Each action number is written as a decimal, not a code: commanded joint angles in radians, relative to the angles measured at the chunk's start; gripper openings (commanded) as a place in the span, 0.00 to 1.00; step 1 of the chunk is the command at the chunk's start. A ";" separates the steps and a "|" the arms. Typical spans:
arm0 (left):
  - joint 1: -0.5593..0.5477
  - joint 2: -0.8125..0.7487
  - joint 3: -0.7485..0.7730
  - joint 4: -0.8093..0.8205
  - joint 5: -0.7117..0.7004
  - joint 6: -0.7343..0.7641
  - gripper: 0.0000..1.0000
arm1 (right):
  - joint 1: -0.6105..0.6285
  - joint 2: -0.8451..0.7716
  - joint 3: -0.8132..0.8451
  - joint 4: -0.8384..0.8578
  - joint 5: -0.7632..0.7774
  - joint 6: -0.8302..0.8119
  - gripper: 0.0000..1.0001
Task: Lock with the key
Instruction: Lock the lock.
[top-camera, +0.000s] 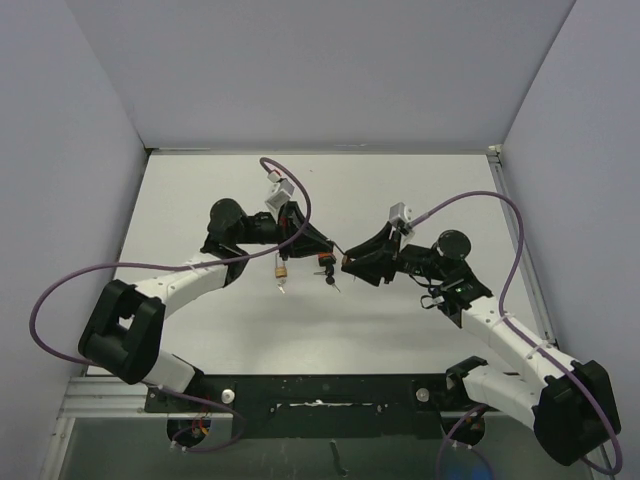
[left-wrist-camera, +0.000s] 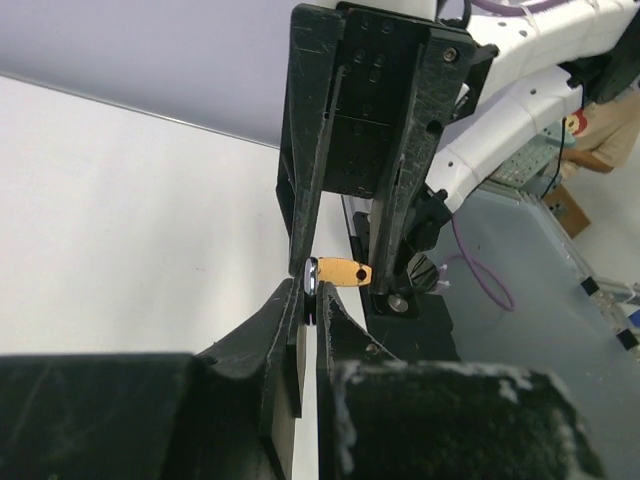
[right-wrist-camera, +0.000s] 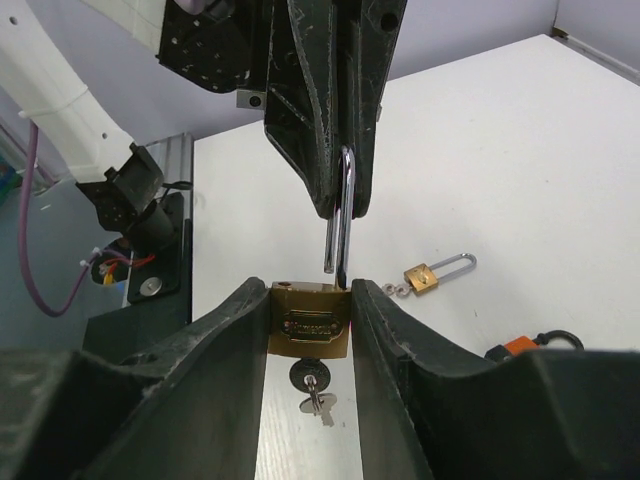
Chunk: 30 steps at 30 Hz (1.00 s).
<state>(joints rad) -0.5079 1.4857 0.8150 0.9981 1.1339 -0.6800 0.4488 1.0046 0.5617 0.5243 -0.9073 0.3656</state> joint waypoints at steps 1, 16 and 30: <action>-0.015 -0.102 0.079 -0.227 -0.078 0.128 0.00 | 0.015 -0.021 0.066 -0.022 0.061 -0.037 0.32; -0.057 -0.235 0.234 -0.849 -0.208 0.526 0.00 | 0.017 -0.109 0.169 -0.260 0.167 -0.159 0.75; -0.180 -0.252 0.473 -1.261 -0.383 0.774 0.00 | 0.017 -0.112 0.129 -0.281 0.178 -0.215 0.56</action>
<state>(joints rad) -0.6655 1.2865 1.2060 -0.1806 0.7918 0.0254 0.4599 0.8879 0.6872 0.2001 -0.7425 0.1638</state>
